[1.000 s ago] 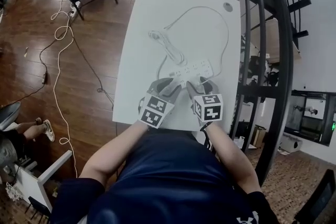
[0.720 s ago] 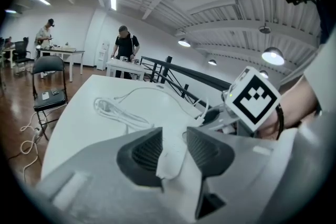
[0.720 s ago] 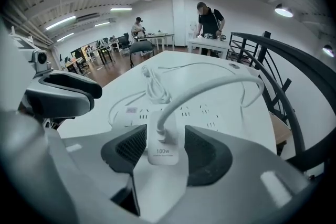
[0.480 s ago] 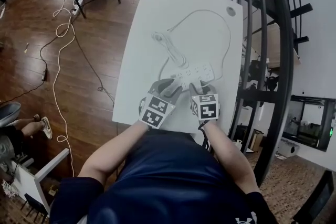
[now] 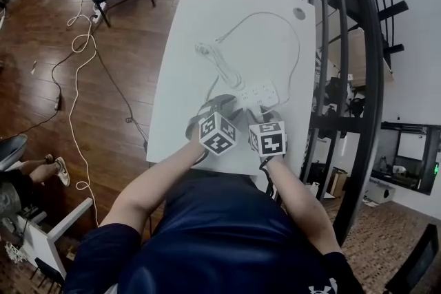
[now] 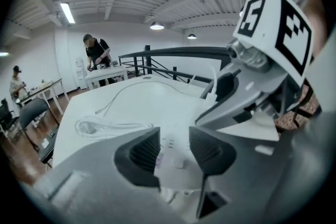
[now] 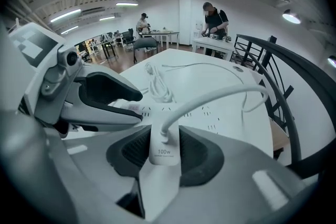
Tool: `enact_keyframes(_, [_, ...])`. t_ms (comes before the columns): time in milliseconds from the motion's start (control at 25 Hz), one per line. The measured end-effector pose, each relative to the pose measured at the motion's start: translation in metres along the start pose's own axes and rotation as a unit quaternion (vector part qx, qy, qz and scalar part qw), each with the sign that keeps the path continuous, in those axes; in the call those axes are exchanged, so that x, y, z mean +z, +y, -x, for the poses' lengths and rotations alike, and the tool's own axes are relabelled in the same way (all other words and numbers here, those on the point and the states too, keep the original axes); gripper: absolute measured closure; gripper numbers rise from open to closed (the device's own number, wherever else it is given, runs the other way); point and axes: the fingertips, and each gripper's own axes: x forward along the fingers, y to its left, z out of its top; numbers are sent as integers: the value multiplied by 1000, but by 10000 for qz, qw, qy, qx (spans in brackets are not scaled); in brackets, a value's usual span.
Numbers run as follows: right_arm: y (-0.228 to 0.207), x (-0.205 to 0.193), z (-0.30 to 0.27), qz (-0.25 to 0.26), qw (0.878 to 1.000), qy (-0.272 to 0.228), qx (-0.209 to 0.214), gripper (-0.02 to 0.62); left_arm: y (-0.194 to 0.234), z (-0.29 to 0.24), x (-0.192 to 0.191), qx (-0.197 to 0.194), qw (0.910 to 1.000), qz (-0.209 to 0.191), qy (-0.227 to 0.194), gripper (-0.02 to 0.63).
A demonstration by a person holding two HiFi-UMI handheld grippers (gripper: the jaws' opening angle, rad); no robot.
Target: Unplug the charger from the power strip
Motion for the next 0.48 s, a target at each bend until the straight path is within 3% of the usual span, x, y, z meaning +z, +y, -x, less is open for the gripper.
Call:
enact_keyframes(200, [0, 0, 0, 2, 10000, -24, 6, 454, -6, -18, -13, -125, 9995, -111, 275, 431])
enact_keyframes(360, [0, 1, 0, 15, 10000, -36, -17, 454, -6, -20, -15, -157, 9998, -22, 102, 430])
enact_keyframes(480, [0, 1, 0, 17, 10000, -36, -19, 454, -9, -19, -15, -142, 9997, -223, 10, 441])
